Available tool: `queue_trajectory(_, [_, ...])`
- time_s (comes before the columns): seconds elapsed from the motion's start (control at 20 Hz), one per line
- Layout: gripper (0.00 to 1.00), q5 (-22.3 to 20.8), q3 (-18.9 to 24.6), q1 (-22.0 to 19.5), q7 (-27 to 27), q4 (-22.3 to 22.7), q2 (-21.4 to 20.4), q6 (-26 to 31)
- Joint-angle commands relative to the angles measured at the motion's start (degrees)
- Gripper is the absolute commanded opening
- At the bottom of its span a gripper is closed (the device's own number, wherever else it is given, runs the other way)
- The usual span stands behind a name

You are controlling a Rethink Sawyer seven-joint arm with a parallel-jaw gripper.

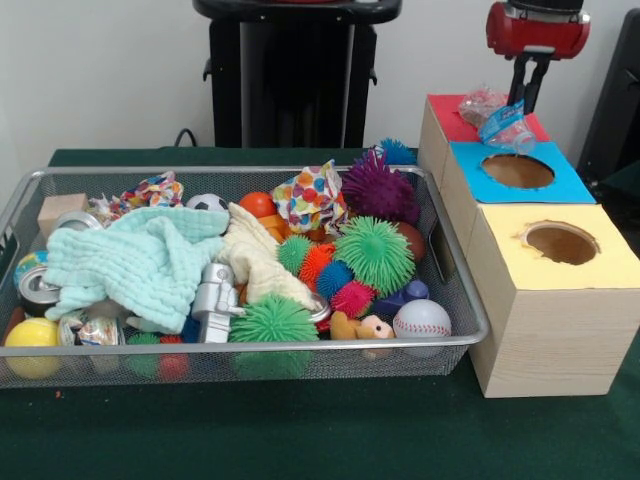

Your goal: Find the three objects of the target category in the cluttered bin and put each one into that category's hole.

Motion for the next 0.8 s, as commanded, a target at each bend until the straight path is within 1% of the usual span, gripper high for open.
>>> queue_trajectory(0.05, [0.00, 2.33, 4.43, -1.68, 13.70, 4.81, 4.79, -7.24])
queue_trajectory(0.1, [0.00, 2.75, 5.03, -1.75, 13.95, 5.92, 4.52, -8.00])
queue_trajectory(0.25, [0.00, 3.11, 5.30, -1.36, 14.39, 7.00, 5.44, -9.77])
queue_trajectory(0.45, [0.00, 3.82, 5.65, -1.37, 14.40, 7.20, 6.53, -11.47])
queue_trajectory(0.65, [0.00, 3.97, 5.14, -0.54, 13.39, 6.92, 6.82, -11.11])
queue_trajectory(0.8, [0.00, 2.65, 3.91, 0.00, 10.88, 5.45, 6.15, -8.58])
